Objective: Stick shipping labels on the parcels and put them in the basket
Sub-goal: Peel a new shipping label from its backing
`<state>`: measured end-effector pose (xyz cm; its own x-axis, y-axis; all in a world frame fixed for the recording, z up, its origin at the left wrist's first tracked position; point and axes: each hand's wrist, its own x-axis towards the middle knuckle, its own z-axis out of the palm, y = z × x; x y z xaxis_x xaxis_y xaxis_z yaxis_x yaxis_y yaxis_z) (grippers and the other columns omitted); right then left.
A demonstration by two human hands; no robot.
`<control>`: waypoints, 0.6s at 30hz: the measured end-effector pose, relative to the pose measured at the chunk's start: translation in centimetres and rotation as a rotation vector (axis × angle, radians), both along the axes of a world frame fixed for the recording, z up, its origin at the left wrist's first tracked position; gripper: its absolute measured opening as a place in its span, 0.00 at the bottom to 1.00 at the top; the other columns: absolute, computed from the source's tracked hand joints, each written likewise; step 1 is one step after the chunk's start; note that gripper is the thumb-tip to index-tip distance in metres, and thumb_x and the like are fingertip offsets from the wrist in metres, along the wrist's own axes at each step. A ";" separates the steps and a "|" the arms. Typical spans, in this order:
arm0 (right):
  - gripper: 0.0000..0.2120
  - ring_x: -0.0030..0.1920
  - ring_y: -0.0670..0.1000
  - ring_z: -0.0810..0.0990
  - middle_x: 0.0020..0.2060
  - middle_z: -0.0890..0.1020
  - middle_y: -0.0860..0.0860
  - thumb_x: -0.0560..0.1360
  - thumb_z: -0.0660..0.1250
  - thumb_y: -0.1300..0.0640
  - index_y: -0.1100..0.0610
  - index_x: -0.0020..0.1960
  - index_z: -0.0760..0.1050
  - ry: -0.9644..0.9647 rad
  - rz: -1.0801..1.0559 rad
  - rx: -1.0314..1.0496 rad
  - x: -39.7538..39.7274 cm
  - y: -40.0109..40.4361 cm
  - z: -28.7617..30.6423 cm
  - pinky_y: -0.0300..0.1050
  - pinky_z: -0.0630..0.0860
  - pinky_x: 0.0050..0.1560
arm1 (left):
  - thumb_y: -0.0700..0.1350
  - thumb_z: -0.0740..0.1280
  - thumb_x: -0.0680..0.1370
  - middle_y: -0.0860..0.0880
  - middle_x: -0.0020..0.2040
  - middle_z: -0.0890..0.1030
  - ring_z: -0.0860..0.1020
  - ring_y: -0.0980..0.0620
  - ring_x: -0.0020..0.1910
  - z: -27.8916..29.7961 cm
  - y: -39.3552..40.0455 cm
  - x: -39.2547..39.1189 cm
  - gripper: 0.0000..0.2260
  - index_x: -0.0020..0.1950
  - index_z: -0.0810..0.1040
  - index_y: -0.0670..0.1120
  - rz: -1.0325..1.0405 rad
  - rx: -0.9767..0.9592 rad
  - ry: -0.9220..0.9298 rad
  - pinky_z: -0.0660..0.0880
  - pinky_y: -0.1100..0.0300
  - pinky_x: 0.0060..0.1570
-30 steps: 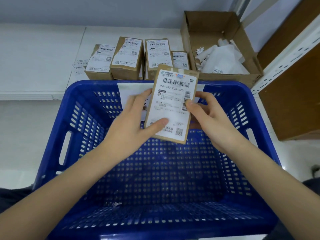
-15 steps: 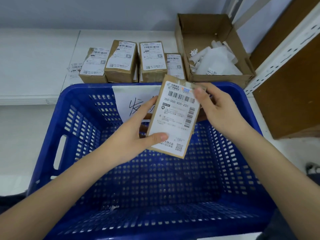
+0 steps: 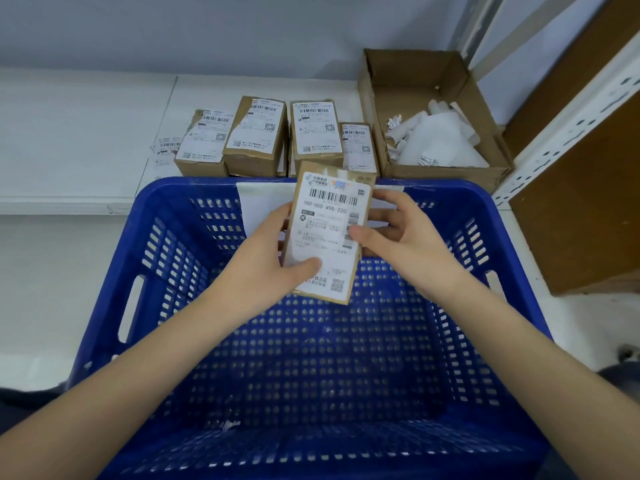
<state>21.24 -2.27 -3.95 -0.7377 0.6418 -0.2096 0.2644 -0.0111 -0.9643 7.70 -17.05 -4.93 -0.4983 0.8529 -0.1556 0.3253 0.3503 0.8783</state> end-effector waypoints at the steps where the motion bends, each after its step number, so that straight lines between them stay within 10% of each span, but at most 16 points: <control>1: 0.25 0.54 0.50 0.82 0.56 0.80 0.52 0.73 0.72 0.59 0.50 0.65 0.66 -0.011 0.000 0.006 -0.2 -0.4 -0.3 0.53 0.79 0.56 | 0.43 0.73 0.73 0.69 0.53 0.71 0.69 0.81 0.49 -0.2 0.1 0.0 0.30 0.65 0.61 0.63 0.010 -0.002 0.035 0.69 0.80 0.46; 7: 0.26 0.52 0.49 0.81 0.55 0.79 0.52 0.71 0.74 0.58 0.53 0.65 0.67 0.003 -0.098 -0.021 -2.1 -2.6 -1.4 0.53 0.80 0.53 | 0.64 0.77 0.56 0.60 0.66 0.71 0.71 0.59 0.66 -1.1 0.1 -0.3 0.52 0.73 0.57 0.54 0.075 -0.051 0.059 0.73 0.48 0.62; 18: 0.19 0.55 0.53 0.79 0.61 0.75 0.54 0.78 0.64 0.59 0.57 0.68 0.67 -0.017 -0.135 -0.043 -8.7 -2.5 -1.6 0.48 0.82 0.44 | 0.64 0.75 0.63 0.49 0.67 0.70 0.72 0.48 0.63 0.0 1.1 -5.1 0.51 0.76 0.51 0.50 0.270 -0.234 0.373 0.73 0.48 0.55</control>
<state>12.50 -4.77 -5.55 -0.6413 0.7252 -0.2508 0.2736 -0.0894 -0.9577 2.63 -15.99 -4.94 -0.7542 0.6496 -0.0961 0.4724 0.6383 0.6078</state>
